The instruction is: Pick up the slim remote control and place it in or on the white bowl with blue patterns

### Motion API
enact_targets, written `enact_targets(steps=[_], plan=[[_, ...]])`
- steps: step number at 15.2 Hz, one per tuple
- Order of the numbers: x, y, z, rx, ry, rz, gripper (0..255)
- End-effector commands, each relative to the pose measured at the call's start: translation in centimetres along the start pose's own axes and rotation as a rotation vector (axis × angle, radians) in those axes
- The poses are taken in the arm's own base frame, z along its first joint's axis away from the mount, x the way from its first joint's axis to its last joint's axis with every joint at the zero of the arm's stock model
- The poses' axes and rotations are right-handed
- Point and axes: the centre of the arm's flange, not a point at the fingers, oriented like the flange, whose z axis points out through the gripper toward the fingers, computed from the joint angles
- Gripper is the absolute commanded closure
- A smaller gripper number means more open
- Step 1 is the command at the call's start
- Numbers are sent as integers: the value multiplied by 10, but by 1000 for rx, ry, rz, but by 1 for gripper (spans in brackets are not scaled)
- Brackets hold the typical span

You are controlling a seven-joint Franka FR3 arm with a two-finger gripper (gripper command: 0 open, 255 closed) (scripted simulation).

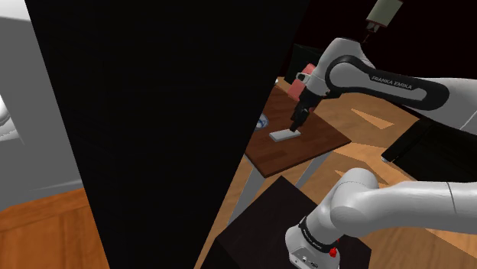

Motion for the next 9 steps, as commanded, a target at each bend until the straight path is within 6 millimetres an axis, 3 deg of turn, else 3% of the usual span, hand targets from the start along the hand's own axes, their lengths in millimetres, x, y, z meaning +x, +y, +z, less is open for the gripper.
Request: enact_targets(steps=[1,9], plan=[[-8,21,12,2,-8,-86,0],[-30,107,68,14,-39,-401,0]])
